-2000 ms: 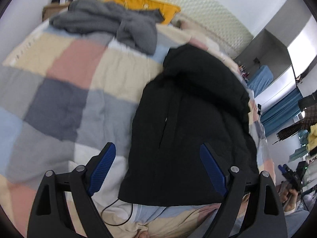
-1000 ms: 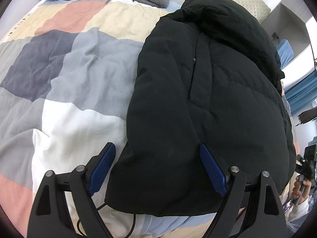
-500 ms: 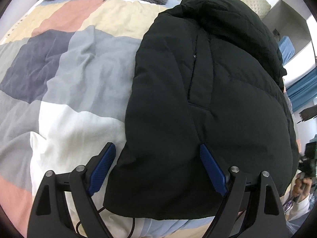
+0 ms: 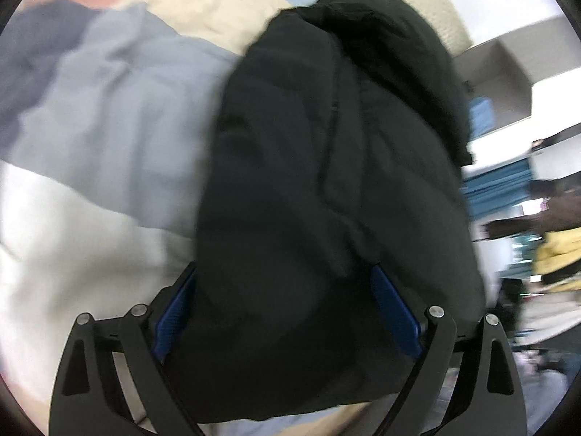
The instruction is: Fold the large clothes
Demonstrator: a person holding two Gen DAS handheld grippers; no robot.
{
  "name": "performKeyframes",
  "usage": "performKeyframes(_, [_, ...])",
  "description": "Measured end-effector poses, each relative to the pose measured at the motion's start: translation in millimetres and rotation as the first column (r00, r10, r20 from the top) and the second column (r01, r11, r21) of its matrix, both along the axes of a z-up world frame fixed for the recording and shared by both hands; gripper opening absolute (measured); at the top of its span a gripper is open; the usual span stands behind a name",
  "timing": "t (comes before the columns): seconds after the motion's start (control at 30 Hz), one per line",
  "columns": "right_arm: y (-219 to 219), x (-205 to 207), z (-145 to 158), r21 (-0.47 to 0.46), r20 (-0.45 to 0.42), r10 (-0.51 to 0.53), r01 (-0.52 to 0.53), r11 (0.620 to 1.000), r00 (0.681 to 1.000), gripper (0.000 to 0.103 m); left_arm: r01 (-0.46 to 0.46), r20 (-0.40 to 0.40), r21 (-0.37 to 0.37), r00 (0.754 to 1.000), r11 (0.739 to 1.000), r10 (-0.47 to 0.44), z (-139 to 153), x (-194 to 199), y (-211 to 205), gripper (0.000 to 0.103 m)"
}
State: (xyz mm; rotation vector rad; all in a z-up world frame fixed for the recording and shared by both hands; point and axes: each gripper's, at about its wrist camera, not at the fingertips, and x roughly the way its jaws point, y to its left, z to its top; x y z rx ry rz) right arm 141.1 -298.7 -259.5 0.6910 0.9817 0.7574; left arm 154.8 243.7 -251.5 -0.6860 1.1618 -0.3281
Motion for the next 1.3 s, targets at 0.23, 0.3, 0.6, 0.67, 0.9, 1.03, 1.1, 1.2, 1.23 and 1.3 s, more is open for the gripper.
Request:
performKeyframes(0.23, [-2.2,2.8,-35.4,-0.122,-0.146,-0.044,0.026,0.992,0.988,0.083,0.04,0.004,-0.176,0.999,0.984,-0.04,-12.7,9.3,-3.7,0.091])
performKeyframes(0.3, [-2.9,-1.0,-34.0,-0.118,-0.145,-0.042,0.025,0.993,0.989,0.083,0.046,-0.003,-0.175,0.999,0.984,-0.048,-12.4,10.3,-6.8,0.09])
performKeyframes(0.6, [1.2,-8.3,-2.0,-0.065,-0.038,-0.03,0.027,0.998,0.999,0.028,0.109,0.021,-0.201,0.994,0.973,-0.107,9.2,9.8,-29.2,0.049])
performKeyframes(0.67, [-2.5,-9.3,3.9,-0.093,-0.022,-0.047,0.044,0.995,0.999,0.018,0.098,0.013,-0.191,0.995,0.977,-0.097,11.8,13.0,-29.7,0.032])
performKeyframes(0.9, [-14.2,-17.4,60.2,-0.098,0.089,-0.094,0.103,0.99,0.992,0.012,0.078,0.075,-0.166,0.995,0.983,-0.066,63.2,20.9,-27.9,0.008])
performKeyframes(1.03, [-19.2,-19.2,99.6,-0.073,0.153,-0.127,0.139,0.988,0.98,0.011,0.067,0.152,-0.147,0.987,0.987,-0.045,109.2,23.5,-28.8,0.006])
performKeyframes(1.1, [-28.1,-22.2,119.8,-0.052,0.184,-0.14,0.151,0.987,0.973,0.01,0.061,0.183,-0.152,0.983,0.986,-0.032,126.5,24.2,-26.7,0.006])
performKeyframes(1.2, [-33.8,-25.8,148.2,-0.027,0.222,-0.155,0.165,0.986,0.963,0.01,0.043,0.224,-0.167,0.975,0.985,-0.005,156.0,24.3,-23.4,0.006])
performKeyframes(1.23, [-34.3,-26.7,159.5,-0.027,0.238,-0.155,0.166,0.986,0.959,0.01,0.042,0.237,-0.166,0.972,0.985,-0.002,163.9,24.2,-23.5,0.006])
performKeyframes(1.3, [-17.5,-19.6,182.0,-0.031,0.259,-0.158,0.171,0.985,0.953,0.01,0.038,0.262,-0.165,0.965,0.986,0.006,181.8,22.5,-19.1,0.006])
